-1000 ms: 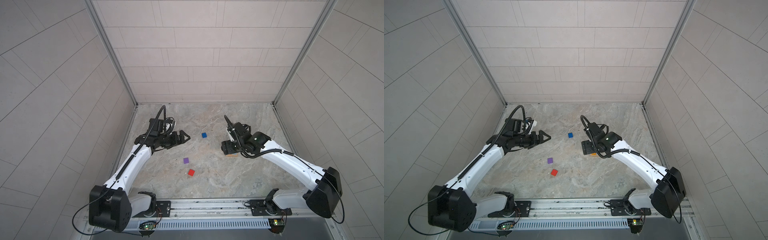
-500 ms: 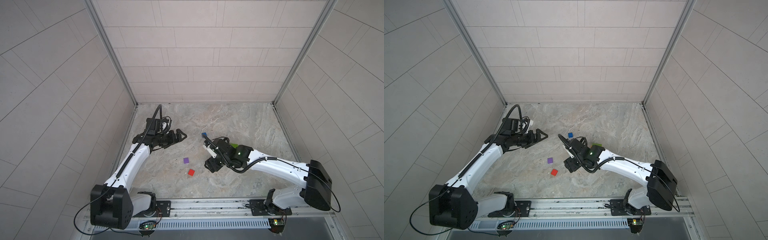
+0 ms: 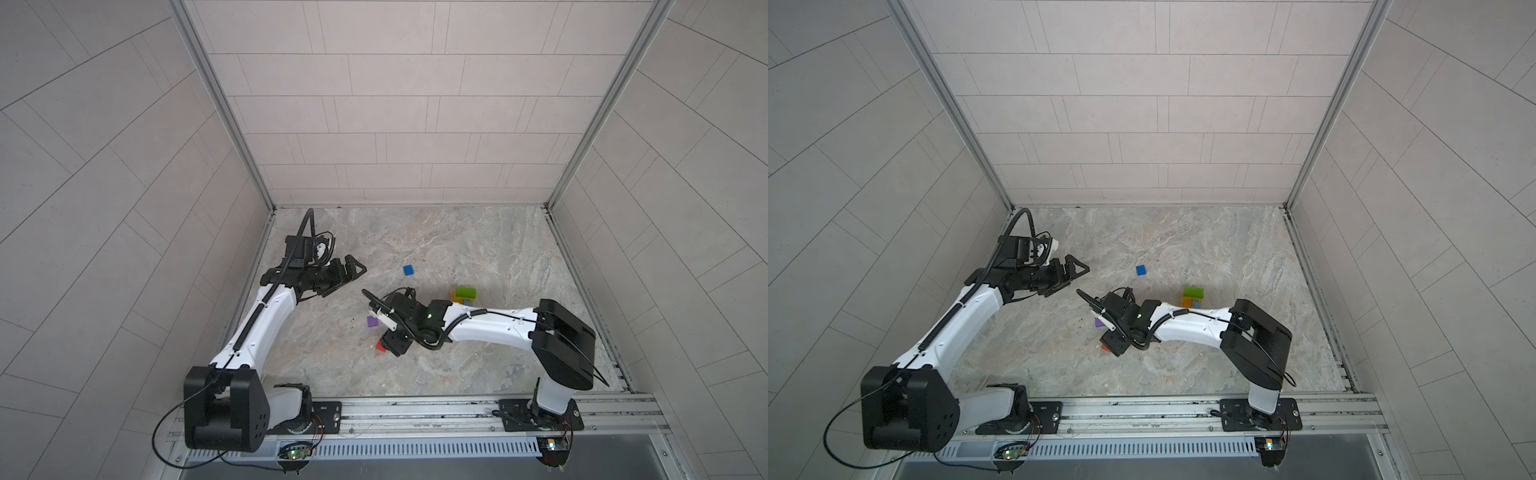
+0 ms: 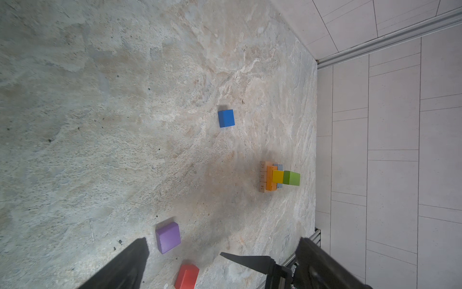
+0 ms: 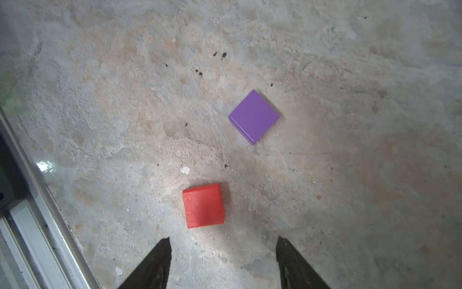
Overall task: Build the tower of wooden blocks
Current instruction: 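Move the right gripper over the red cube nearer the robot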
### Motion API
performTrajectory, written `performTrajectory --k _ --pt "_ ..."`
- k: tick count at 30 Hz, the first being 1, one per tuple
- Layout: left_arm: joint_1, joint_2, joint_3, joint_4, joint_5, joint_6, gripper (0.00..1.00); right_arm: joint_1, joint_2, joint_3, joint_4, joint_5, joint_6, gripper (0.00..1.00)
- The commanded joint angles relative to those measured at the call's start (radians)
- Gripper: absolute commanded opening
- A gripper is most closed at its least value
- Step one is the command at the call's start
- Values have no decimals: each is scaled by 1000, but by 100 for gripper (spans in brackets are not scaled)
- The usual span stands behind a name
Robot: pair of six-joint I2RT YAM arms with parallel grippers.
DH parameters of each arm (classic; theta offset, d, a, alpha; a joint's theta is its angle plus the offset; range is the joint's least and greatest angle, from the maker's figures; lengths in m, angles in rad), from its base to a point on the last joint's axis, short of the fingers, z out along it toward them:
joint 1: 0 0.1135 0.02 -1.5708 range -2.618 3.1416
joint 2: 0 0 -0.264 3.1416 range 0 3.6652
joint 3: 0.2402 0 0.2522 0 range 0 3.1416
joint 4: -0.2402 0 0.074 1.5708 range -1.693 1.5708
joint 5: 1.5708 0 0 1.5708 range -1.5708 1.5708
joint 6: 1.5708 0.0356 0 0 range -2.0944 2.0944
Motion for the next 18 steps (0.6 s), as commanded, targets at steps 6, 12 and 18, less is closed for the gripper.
performTrajectory --k 6,12,18 --pt "22 14 -3 -12 7 -8 100 46 108 70 23 42 -60 63" --pt "23 16 -5 -12 8 -8 100 61 144 69 19 58 -59 56" --pt "24 16 -6 -10 8 -8 100 71 145 52 14 86 -57 52"
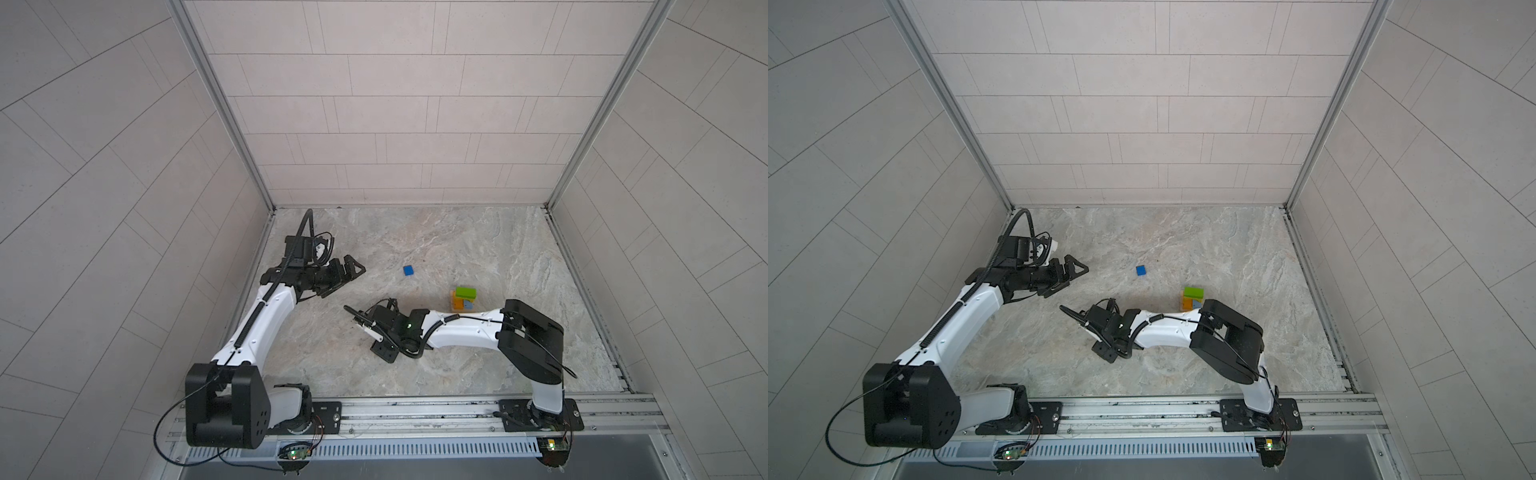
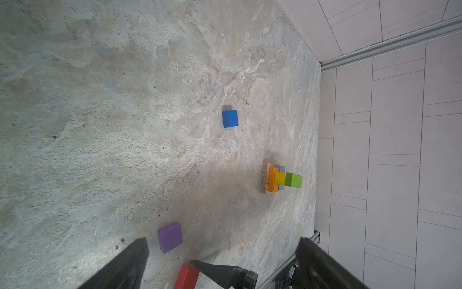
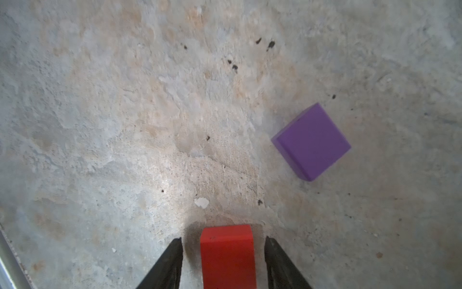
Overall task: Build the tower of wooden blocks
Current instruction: 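Move the right gripper over the red cube nearer the robot, then close the right gripper on the red cube and lift it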
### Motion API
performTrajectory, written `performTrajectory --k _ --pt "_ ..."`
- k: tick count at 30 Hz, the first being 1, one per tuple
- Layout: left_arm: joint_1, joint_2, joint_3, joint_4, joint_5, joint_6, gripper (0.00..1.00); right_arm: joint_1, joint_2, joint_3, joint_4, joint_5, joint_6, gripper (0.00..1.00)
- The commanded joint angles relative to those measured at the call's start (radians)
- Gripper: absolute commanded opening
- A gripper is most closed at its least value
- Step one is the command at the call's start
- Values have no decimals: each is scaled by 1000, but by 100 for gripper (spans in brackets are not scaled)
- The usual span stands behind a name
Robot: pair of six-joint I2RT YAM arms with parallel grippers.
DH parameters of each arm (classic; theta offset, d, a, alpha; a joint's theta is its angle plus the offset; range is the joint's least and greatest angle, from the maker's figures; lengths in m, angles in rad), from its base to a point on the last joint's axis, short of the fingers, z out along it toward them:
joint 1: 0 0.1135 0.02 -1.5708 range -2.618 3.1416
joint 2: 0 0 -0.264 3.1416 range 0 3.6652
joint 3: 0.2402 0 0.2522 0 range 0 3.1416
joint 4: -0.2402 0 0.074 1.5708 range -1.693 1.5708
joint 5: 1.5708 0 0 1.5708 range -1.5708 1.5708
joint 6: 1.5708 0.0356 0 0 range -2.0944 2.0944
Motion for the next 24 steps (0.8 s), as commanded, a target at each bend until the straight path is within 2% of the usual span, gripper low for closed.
performTrajectory --k 1,5,10,13,15,21,24 --pt "6 5 -5 -8 8 -1 100 10 3 -13 -12 35 -12 50" --pt "6 4 -6 -6 11 0 100 13 7 -15 -23 46 -9 43" --pt "5 5 -6 -4 14 -2 100 21 4 -21 -36 63 -8 40" --pt "6 6 -7 -4 14 -3 100 22 -2 -24 -42 71 -5 28" --pt "6 6 -7 -3 15 -3 100 23 -11 -28 -47 76 3 24" --pt "6 10 -9 -1 15 -6 100 22 -81 -58 -35 91 30 22" --pt "6 10 -9 -2 17 -6 100 20 -129 -69 -56 136 80 22"
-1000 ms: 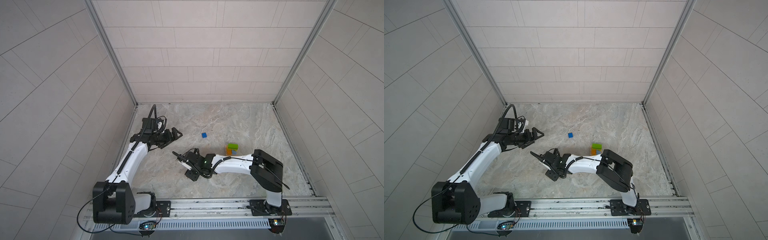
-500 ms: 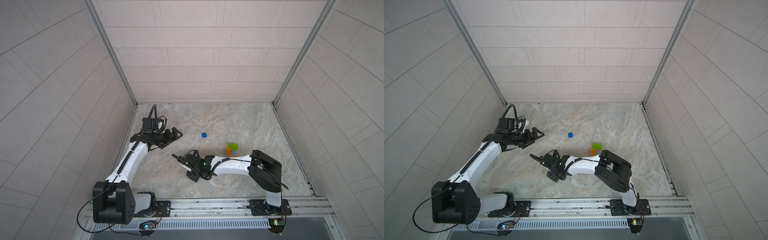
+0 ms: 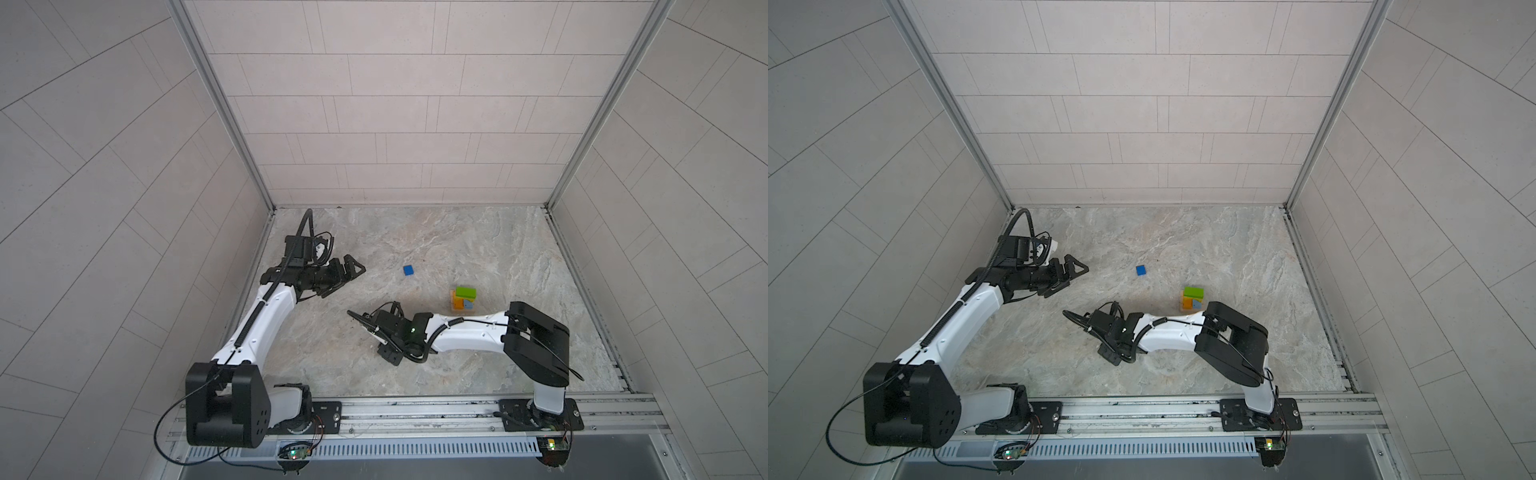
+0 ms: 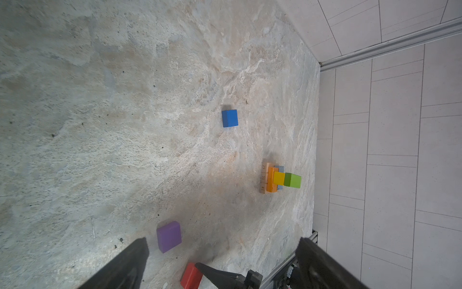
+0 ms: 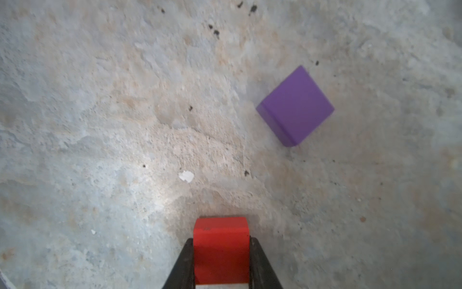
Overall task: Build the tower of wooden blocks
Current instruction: 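Close the right gripper on the red cube and lift it, then carry the red cube over the green block with the right gripper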
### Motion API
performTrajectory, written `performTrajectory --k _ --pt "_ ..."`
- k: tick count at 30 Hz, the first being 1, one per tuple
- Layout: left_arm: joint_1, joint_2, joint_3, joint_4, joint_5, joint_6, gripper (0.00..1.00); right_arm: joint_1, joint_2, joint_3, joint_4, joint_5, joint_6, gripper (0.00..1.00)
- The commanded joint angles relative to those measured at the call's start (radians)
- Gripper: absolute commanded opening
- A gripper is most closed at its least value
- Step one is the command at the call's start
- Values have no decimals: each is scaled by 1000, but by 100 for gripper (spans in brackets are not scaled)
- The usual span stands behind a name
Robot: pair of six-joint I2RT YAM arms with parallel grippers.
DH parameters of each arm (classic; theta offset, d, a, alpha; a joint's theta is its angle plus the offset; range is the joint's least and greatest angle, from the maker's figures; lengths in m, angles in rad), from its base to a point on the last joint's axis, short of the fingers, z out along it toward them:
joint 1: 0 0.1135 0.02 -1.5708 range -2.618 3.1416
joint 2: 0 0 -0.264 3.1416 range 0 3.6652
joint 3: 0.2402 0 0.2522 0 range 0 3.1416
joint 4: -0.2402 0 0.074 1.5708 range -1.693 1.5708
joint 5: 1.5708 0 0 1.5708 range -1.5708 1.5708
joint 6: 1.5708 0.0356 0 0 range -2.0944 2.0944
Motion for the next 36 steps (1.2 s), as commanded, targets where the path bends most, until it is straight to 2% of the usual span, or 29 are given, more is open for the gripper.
performTrajectory --k 1,9,16,24,29,36 --pt "3 5 -11 -2 11 1 100 2 -90 -12 -41 67 59 22" --pt "-18 16 -25 8 21 -8 100 -40 -244 -14 -205 172 190 21" --pt "-33 39 -13 -45 -28 12 100 -118 -368 2 -372 268 305 21" --pt "-53 71 6 -93 -50 32 100 -288 -506 -48 -438 240 440 21" --pt "-61 62 8 -101 -65 40 100 -366 -579 -76 -432 248 478 22" --pt "-65 65 8 -101 -58 39 100 -443 -559 -57 -441 241 524 21"
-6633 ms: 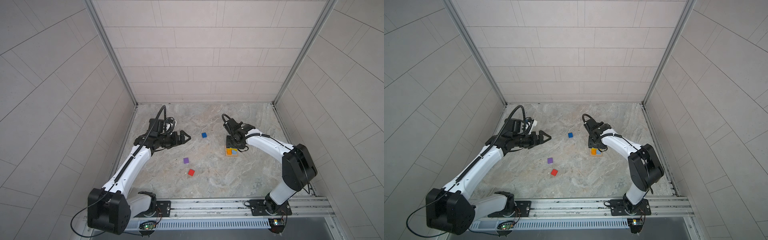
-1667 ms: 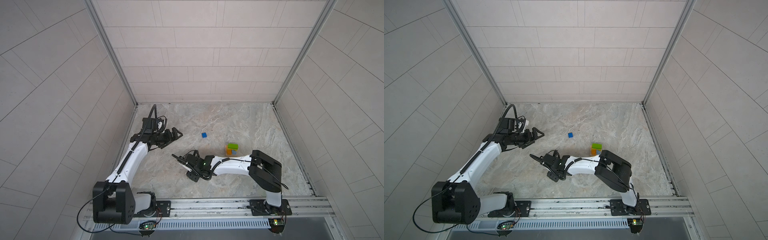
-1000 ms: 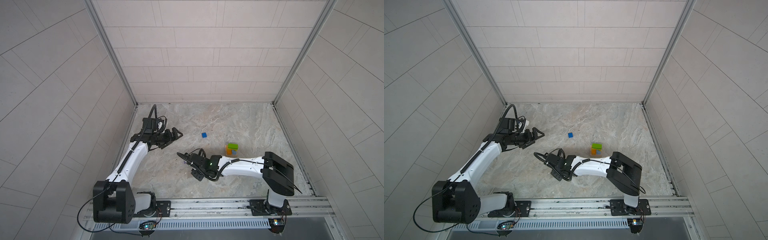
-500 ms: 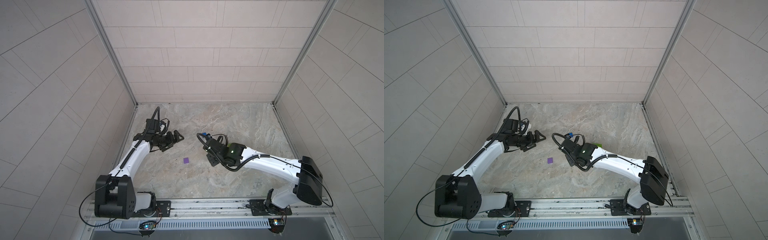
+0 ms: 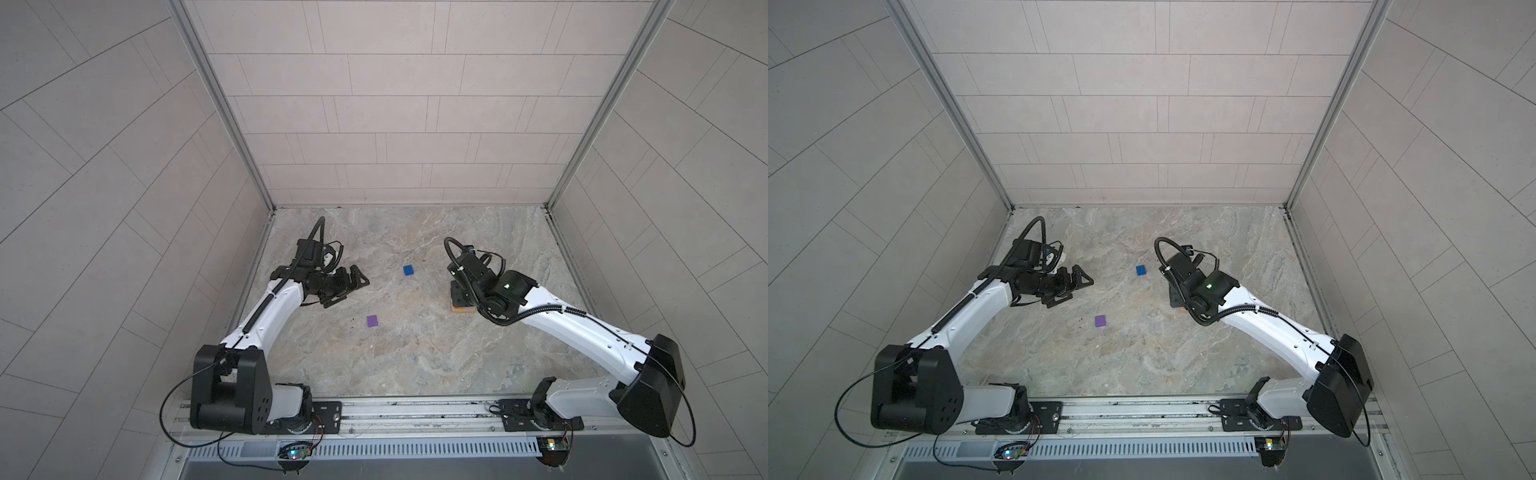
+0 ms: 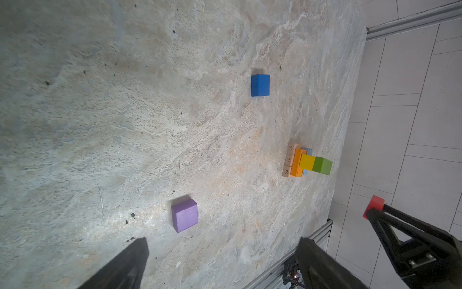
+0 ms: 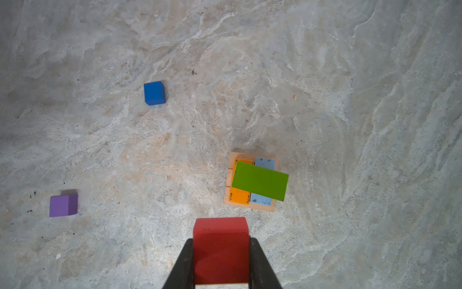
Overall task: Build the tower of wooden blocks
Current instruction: 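Carry the red cube over the green block with the right gripper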
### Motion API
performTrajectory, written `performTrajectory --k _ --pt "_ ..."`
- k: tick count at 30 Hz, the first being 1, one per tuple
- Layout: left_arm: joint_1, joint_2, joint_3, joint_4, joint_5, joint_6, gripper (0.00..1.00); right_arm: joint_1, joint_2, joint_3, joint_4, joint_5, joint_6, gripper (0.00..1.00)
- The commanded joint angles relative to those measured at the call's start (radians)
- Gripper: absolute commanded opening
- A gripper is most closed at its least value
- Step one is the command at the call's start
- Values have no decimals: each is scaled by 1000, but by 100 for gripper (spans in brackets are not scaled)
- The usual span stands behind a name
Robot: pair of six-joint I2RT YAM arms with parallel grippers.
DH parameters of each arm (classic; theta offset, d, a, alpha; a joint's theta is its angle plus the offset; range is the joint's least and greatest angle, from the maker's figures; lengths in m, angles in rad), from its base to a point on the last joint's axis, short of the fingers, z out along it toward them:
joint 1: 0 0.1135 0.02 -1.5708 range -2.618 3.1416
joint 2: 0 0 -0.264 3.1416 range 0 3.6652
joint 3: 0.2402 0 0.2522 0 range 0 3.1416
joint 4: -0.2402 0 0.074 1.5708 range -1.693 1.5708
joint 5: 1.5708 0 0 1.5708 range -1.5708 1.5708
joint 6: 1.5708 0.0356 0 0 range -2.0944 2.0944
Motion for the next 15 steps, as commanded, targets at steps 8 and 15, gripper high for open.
performTrajectory --k 8,15 --pt "-10 1 24 -18 -6 18 100 -51 66 32 -14 33 71 21" --pt "-10 -1 26 -22 -5 22 100 -101 104 33 -10 8 62 21"
